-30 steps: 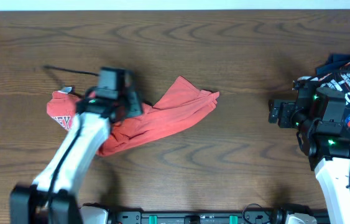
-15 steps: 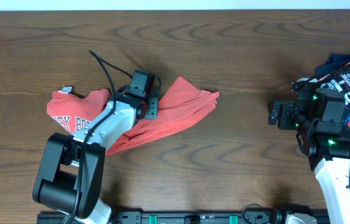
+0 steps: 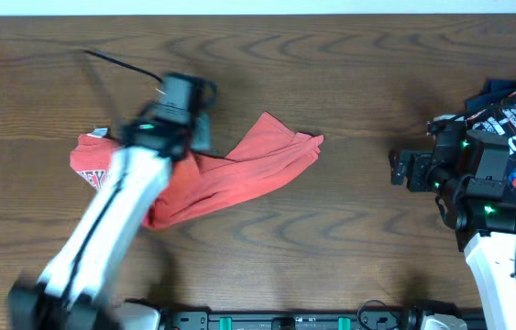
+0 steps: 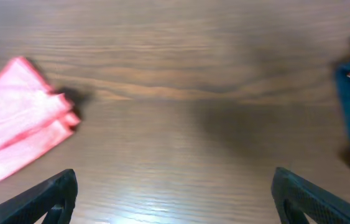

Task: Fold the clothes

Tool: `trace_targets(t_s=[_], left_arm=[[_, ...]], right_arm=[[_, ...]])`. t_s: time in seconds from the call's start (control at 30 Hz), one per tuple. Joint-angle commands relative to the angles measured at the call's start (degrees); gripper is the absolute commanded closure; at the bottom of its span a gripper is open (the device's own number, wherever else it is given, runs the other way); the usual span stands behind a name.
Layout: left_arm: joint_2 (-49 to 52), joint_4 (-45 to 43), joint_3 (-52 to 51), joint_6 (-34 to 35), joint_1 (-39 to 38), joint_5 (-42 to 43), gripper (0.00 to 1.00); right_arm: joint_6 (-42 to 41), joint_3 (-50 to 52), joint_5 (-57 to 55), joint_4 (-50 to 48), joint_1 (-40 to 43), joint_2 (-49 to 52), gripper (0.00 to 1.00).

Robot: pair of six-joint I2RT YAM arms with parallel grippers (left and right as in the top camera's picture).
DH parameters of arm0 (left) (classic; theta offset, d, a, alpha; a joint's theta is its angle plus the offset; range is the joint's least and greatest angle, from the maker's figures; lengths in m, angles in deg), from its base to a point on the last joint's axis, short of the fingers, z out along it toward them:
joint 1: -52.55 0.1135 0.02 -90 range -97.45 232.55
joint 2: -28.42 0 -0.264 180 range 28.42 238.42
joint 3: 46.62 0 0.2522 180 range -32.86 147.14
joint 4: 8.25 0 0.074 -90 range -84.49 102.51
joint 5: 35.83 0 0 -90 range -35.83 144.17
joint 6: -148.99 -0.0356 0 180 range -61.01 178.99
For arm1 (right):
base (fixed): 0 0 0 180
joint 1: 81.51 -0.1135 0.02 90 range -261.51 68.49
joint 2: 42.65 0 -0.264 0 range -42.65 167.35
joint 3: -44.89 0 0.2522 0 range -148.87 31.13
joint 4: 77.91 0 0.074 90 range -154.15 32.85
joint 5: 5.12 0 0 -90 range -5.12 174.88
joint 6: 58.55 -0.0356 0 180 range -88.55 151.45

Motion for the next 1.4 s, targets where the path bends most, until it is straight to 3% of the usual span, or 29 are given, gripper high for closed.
trace_targets(t_s=[0.0, 0.1, 0.37, 0.5, 0.63, 0.77, 1.1, 1.17, 1.2, 1.27, 1.3, 1.37], left_arm=[[-11.1, 3.9, 5.2, 0.2, 6.6, -6.6, 0.94], [-18.0, 7.5, 5.2, 5.0, 13.2, -6.6, 0.94], [-23.5, 16.4, 5.2, 6.9, 25.1, -6.5, 0.94], [-22.5, 18.3, 5.2, 7.5, 26.4, -6.5, 0.94], [-21.0, 18.4, 5.2, 7.5, 26.4, -6.5, 0.94], [-19.4, 18.3, 5.2, 7.5, 26.4, -6.6, 0.94], [-17.1, 17.7, 5.2, 7.5, 26.4, -6.6, 0.94], [-17.1, 17.7, 5.2, 7.5, 26.4, -6.5, 0.94], [-17.1, 17.7, 5.2, 7.5, 26.4, -6.5, 0.94], [-17.1, 17.6, 5.2, 7.5, 26.4, -6.5, 0.94], [-17.1, 17.3, 5.2, 7.5, 26.4, -6.5, 0.94], [-17.1, 16.4, 5.2, 7.5, 26.4, -6.5, 0.94]], right_arm=[[1.4, -1.4, 10.5, 0.3, -0.7, 1.0, 0.02], [1.7, -2.4, 11.1, 1.1, -3.5, 2.5, 0.01], [1.8, -10.7, 5.2, 3.7, -13.9, 13.4, 0.01], [1.8, -15.4, 3.4, 4.3, -17.2, 21.4, 0.01], [1.8, -16.8, 9.4, -0.4, -18.0, 26.9, 0.01], [0.8, -16.8, 9.9, -7.0, -18.2, 30.9, 0.19], [-1.9, -16.8, 10.1, -16.2, -23.0, 41.8, 0.19], [-2.2, -16.8, 10.0, -17.8, -23.9, 43.5, 0.26], [-2.4, -16.8, 9.8, -18.6, -24.2, 44.0, 0.37], [-3.3, -16.8, 8.7, -19.6, -24.3, 44.3, 0.82], [-4.6, -16.9, 7.1, -20.0, -24.2, 44.2, 0.98], [-5.8, -17.7, 4.7, -19.6, -23.4, 43.2, 0.99]])
